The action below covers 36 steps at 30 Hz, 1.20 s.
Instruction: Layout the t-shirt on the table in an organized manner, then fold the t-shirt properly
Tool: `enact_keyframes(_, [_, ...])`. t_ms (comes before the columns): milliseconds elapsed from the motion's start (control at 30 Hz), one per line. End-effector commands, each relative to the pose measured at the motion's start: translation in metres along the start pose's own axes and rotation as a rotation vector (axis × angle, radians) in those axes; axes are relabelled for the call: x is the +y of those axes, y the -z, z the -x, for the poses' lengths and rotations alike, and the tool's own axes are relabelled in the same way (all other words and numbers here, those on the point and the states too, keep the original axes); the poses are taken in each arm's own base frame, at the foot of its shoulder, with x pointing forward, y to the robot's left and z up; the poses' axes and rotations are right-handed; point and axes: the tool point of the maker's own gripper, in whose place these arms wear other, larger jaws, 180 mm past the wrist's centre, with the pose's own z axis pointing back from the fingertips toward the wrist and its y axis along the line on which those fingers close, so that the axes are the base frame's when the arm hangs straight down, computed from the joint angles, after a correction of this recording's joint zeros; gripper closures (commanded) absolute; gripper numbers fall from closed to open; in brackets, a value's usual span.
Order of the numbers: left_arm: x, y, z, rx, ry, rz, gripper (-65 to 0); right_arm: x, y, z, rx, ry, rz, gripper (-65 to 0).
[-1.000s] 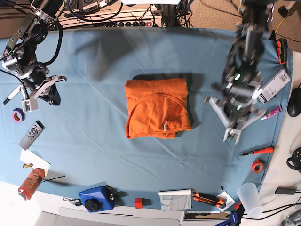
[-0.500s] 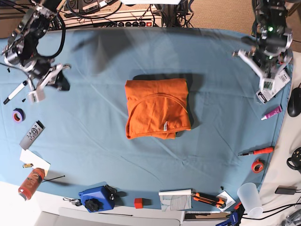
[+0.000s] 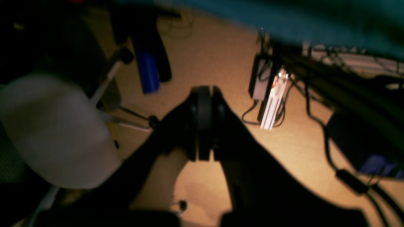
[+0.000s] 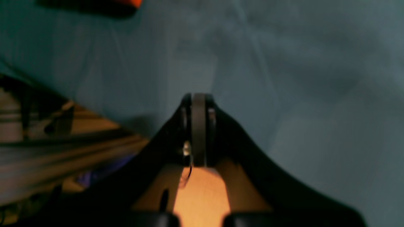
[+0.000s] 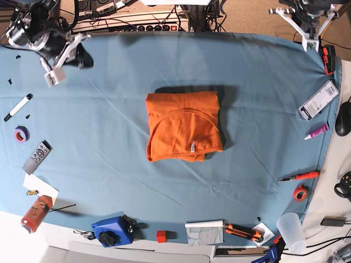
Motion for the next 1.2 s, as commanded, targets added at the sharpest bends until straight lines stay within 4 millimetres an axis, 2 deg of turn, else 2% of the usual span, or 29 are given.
enact_keyframes(0, [0.001,-0.004,0.003,0.002,0.018,0.001,0.0,0.002,-0.004,-0.001,-0.010,-0.012,-0.004,0.0])
enact_keyframes(167, [-0.005,-0.007,0.025,0.051,0.039,0.039,0.0,0.010,-0.011,0.033,0.081,0.027,-0.019,0.0])
enact_keyframes(333, [-0.003,0.002,0.053,0.128,0.017,0.050,0.0,0.011,-0.018,0.070,0.206,0.042,0.008,0.0])
enact_keyframes(433, [-0.007,0.016,0.075,0.184,-0.011,0.094,0.0,0.018,-0.020,0.096,0.308,0.034,0.010,0.0])
enact_keyframes(567, [-0.014,0.034,0.119,0.307,-0.013,0.177,0.0,0.040,-0.016,0.133,0.441,0.027,-0.057,0.0])
enact_keyframes(667, [-0.012,0.051,0.148,0.388,-0.059,0.181,0.0,0.055,-0.009,0.162,0.540,0.027,-0.108,0.0])
enact_keyframes(800, [-0.013,0.079,0.175,0.463,-0.127,0.191,0.0,0.065,0.000,0.209,0.713,0.011,-0.145,0.0])
enact_keyframes(967, [-0.033,0.129,0.169,0.388,-0.154,0.299,0.0,0.062,0.032,0.243,0.807,-0.031,-0.159,0.0])
enact_keyframes(1067, [-0.046,0.154,0.165,0.377,-0.175,0.348,0.0,0.055,0.052,0.261,0.864,-0.069,-0.156,0.0])
enact_keyframes(1167, [-0.051,0.176,0.162,0.378,-0.186,0.340,0.0,0.047,0.074,0.276,0.914,-0.109,-0.160,0.0])
